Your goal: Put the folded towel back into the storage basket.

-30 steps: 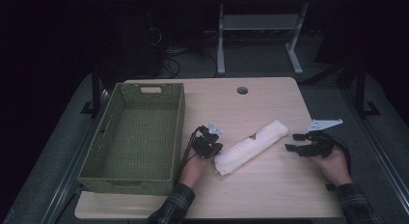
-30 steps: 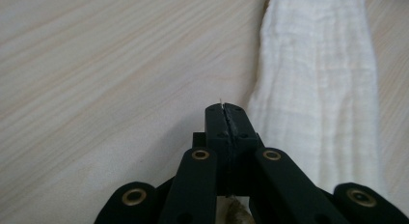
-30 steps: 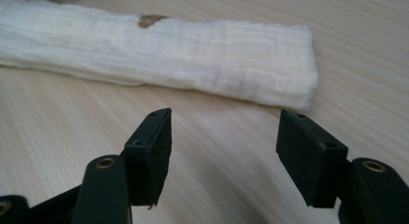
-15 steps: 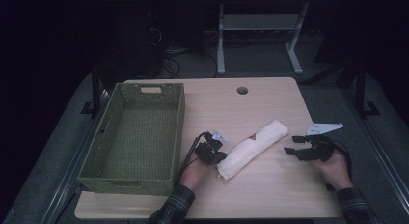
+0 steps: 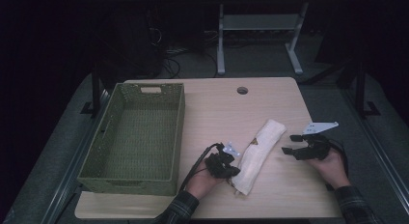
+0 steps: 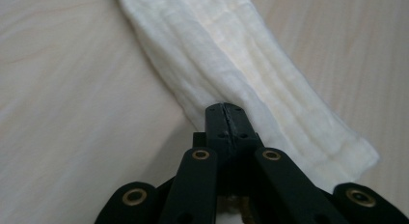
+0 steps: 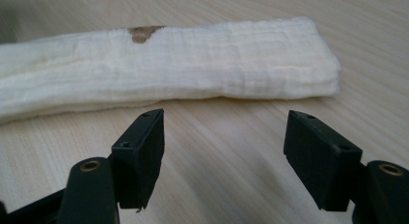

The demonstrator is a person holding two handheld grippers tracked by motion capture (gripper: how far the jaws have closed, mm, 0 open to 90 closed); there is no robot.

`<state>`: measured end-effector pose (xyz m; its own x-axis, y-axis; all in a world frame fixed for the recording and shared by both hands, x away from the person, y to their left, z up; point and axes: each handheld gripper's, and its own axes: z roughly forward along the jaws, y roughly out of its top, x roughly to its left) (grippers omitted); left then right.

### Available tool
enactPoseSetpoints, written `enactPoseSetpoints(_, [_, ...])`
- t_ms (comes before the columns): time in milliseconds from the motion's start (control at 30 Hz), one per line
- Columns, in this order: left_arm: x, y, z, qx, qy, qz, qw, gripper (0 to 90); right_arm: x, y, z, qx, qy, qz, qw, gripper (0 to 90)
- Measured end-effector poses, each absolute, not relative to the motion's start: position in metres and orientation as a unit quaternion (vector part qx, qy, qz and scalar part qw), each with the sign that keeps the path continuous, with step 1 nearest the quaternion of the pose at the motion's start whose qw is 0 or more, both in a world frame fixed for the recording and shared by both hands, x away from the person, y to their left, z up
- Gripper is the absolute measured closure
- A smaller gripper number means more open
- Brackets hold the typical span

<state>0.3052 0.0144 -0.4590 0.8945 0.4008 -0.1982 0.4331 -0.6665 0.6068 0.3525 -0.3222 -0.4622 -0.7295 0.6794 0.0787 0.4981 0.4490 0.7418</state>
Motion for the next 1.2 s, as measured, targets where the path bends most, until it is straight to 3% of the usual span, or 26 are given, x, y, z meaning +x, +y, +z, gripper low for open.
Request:
enactPoseSetpoints(600, [0.277, -0.038, -0.462, 0.922, 0.129, -0.055, 0.362, 86.2, 0.355, -0.32, -0.465, 0.344, 0.844, 0.394, 0.119, 30.0])
enactPoseSetpoints(800, [0.291, -0.031, -0.447, 0.921, 0.118, -0.027, 0.371, 72.3, 0.356, -0.321, -0.466, 0.345, 0.843, 0.395, 0.12, 30.0])
enactPoseSetpoints(867, [0.295, -0.033, -0.443, 0.921, 0.108, -0.025, 0.374, 57.3, 0.357, -0.321, -0.466, 0.346, 0.842, 0.395, 0.12, 30.0])
enactPoseSetpoints(933, [0.3, -0.036, -0.441, 0.921, 0.097, -0.021, 0.377, 54.4, 0.357, -0.321, -0.466, 0.348, 0.841, 0.396, 0.12, 30.0])
enactPoseSetpoints(1067, [0.312, -0.05, -0.44, 0.924, 0.066, -0.021, 0.377, 34.4, 0.358, -0.323, -0.467, 0.35, 0.839, 0.398, 0.123, 30.1])
enactPoseSetpoints(1200, [0.321, -0.06, -0.444, 0.927, 0.041, -0.018, 0.373, 30.0, 0.358, -0.325, -0.467, 0.354, 0.839, 0.395, 0.123, 30.2])
